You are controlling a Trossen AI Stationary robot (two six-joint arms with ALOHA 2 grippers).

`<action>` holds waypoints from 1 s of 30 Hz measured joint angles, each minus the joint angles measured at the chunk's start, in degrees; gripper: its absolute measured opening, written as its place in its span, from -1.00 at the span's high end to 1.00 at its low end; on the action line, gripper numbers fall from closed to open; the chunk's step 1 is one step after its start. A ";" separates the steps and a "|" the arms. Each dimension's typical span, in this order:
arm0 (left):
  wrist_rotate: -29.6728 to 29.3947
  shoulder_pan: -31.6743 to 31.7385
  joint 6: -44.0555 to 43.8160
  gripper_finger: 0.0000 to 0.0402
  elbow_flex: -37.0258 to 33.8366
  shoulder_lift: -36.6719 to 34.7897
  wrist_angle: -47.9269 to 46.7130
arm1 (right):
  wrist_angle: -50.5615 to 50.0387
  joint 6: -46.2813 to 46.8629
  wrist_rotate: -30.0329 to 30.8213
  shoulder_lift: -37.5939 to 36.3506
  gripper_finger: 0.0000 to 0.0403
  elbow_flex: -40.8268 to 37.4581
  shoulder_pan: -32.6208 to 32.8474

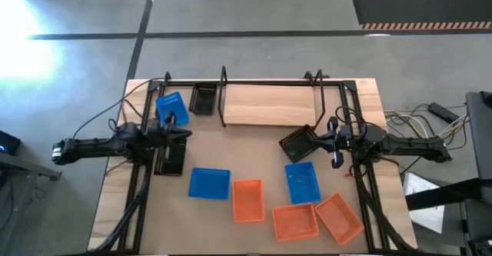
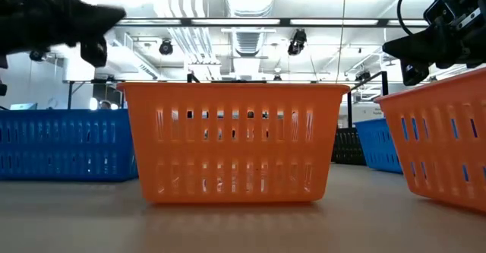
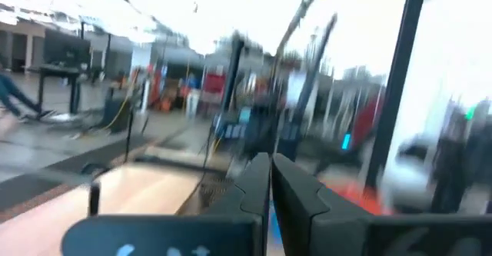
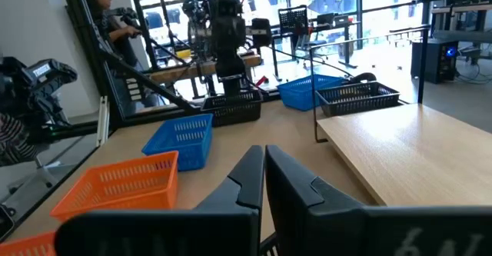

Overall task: Stack baskets on shelf by color
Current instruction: Put the top orange bin on the shelf

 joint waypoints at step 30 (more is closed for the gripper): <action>-31.41 -30.91 5.72 1.00 54.06 69.25 -25.87 | 0.01 0.00 -0.02 0.00 0.96 -0.02 0.00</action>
